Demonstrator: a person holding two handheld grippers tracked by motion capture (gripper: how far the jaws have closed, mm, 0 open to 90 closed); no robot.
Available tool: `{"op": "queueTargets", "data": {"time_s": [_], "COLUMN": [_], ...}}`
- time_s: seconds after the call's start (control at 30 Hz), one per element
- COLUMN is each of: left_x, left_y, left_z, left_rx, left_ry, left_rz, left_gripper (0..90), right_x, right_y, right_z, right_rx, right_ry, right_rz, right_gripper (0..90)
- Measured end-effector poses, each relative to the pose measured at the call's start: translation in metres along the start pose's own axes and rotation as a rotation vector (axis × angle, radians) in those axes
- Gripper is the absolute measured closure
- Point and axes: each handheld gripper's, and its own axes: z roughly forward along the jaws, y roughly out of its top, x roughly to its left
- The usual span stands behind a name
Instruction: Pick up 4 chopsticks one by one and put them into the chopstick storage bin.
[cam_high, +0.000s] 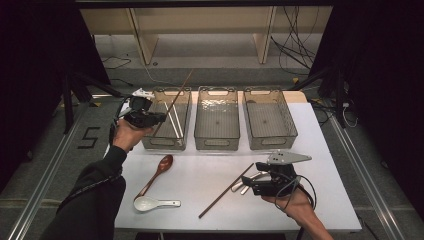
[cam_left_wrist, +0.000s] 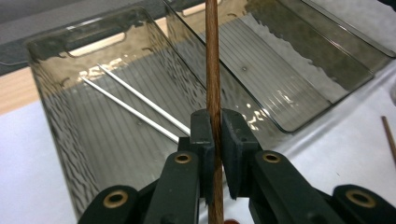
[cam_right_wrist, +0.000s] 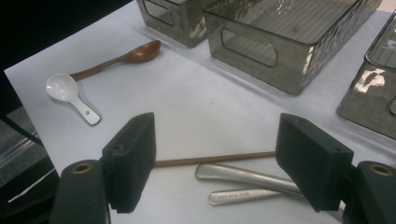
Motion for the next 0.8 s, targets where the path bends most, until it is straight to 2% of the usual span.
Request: {"op": "queueTargets", "data": {"time_s": [0.2, 0.4, 0.67, 0.8], "left_x": [0.007, 0.017, 0.03, 0.033], "left_y": [0.006, 0.008, 0.005, 0.001], "left_z": [0.006, 0.015, 0.023, 0.029], "left_rx": [0.004, 0.007, 0.008, 0.019], "left_ry": [0.022, 0.044, 0.061, 0.064], "left_rz": [0.004, -0.015, -0.04, -0.044], "left_gripper": [83.0, 83.0, 83.0, 83.0], "right_x": [-0.001, -0.001, -0.001, -0.001], "right_y": [0.0, 0.0, 0.0, 0.0], "right_z": [0.0, 0.0, 0.0, 0.0], "right_rx": [-0.002, -0.001, -0.001, -0.001], "right_ry": [0.002, 0.003, 0.004, 0.004], "right_rz": [0.003, 0.004, 0.003, 0.003], "right_gripper": [29.8, 29.8, 29.8, 29.8]}}
